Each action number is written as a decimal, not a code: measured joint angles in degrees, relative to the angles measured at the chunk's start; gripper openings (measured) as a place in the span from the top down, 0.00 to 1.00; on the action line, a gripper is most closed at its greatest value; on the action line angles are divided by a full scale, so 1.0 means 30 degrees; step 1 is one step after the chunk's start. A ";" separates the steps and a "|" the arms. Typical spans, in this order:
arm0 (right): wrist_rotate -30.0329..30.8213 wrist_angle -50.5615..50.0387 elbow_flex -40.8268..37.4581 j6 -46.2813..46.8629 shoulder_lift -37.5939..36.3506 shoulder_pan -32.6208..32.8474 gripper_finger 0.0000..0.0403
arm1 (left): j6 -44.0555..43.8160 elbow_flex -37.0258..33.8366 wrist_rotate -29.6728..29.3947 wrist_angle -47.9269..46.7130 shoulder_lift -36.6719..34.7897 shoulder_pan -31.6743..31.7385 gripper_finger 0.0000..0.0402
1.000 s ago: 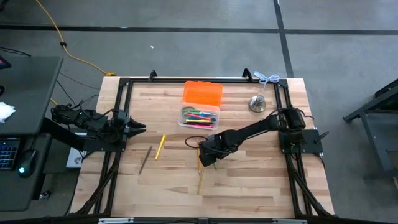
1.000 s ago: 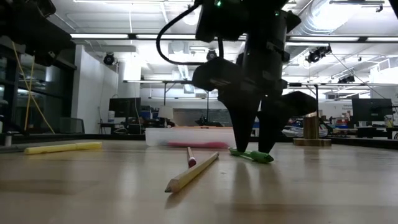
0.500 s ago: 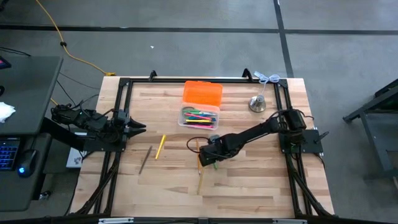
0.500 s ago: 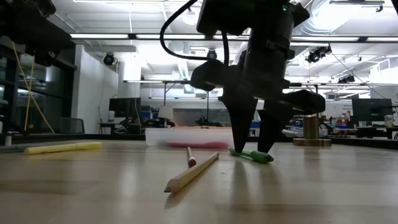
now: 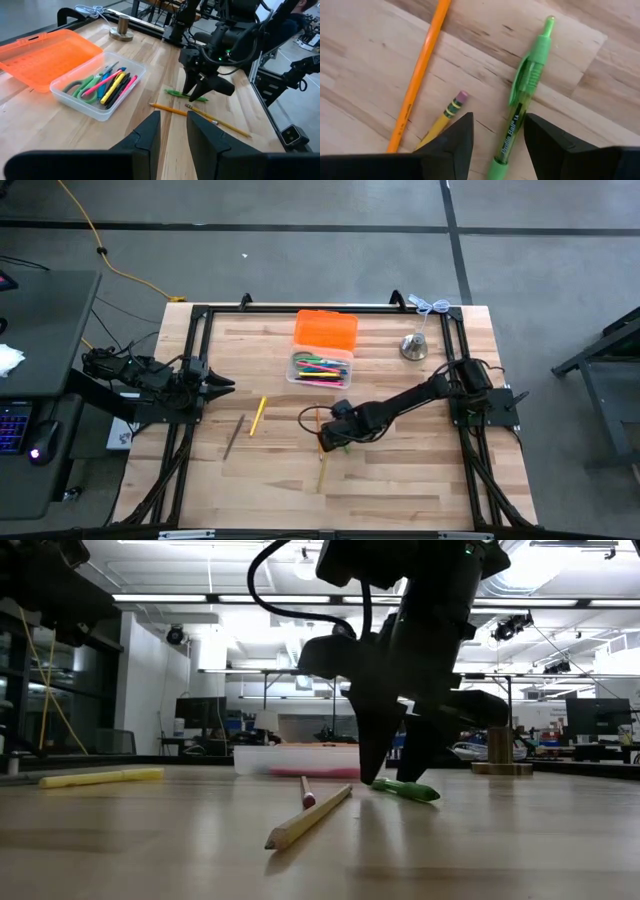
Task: Pick & place school supplies into a supply box
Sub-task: Put the green pen into the transparent supply box
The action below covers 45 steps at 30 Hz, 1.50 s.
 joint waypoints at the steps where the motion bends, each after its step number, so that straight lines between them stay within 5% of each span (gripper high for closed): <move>1: -0.0082 -0.0127 0.0007 -0.0139 0.0000 -0.0007 0.62 | 0.0000 0.0000 0.0000 0.0000 0.0000 0.0000 0.70; 17: -0.3827 -0.2446 0.0138 -0.0966 -0.0058 -0.1350 0.62 | -0.0001 0.0000 -0.0007 0.0000 0.0000 0.0000 0.70; 45: -0.4484 -0.6548 0.0153 0.0169 -0.0073 -0.1515 0.62 | -0.0007 0.0000 -0.0044 0.0000 0.0000 0.0000 0.70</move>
